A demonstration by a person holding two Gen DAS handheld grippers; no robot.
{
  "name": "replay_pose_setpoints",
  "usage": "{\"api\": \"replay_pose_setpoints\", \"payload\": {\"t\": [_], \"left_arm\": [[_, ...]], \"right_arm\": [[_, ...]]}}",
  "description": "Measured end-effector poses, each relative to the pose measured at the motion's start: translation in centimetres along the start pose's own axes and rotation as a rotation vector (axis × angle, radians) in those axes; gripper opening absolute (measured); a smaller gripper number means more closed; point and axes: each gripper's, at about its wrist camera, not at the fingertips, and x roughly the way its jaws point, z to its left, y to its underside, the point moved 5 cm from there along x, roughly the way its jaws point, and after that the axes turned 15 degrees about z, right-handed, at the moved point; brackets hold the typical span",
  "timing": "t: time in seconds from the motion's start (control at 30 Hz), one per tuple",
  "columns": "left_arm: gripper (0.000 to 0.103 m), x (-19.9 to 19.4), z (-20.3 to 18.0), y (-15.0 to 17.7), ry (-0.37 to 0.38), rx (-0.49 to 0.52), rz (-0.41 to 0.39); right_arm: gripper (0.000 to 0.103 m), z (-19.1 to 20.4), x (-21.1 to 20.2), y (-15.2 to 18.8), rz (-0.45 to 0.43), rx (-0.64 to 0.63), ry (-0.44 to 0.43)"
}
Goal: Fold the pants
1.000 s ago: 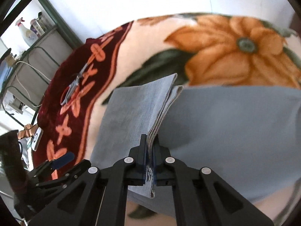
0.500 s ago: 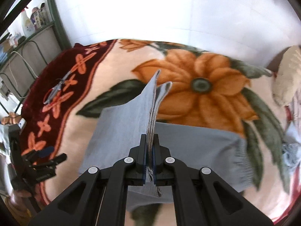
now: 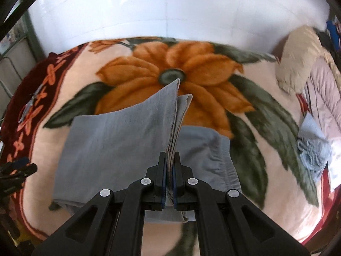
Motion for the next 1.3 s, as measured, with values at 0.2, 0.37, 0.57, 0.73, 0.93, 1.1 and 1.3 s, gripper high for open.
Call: {"api": "replay_pose_setpoints", "payload": {"t": [0.2,0.37,0.57,0.73,0.93,1.1,1.3], "left_arm": [[0.071,1.3,-3.3,-1.4,0.023,0.044,0.016],[0.071,3.5,-5.5,-1.8,0.047,0.063,0.059],[0.071,5.9,-6.7,-1.8,0.098,0.051,0.106],[0.071,6.7,-6.4,-1.4,0.124,0.037,0.115],[0.071,7.0,-6.5,-1.3,0.174,0.011,0.119],[0.069,7.5,-7.0,-1.3,0.201,0.005,0.126],[0.012,6.5,-7.8,-1.5,0.25,0.022,0.112]], "right_arm": [[0.005,-2.0,4.4,1.2,0.06,0.051,-0.004],[0.016,-3.3,7.4,2.0,0.094,0.097,-0.009],[0.054,-5.5,3.6,3.7,-0.01,0.19,-0.068],[0.073,-8.6,1.2,6.7,-0.093,0.32,-0.107],[0.073,-9.4,5.4,7.1,0.013,0.378,-0.168],[0.062,-9.1,7.2,7.1,0.001,0.44,-0.206],[0.031,-8.7,5.2,7.0,-0.038,0.445,-0.279]]}}
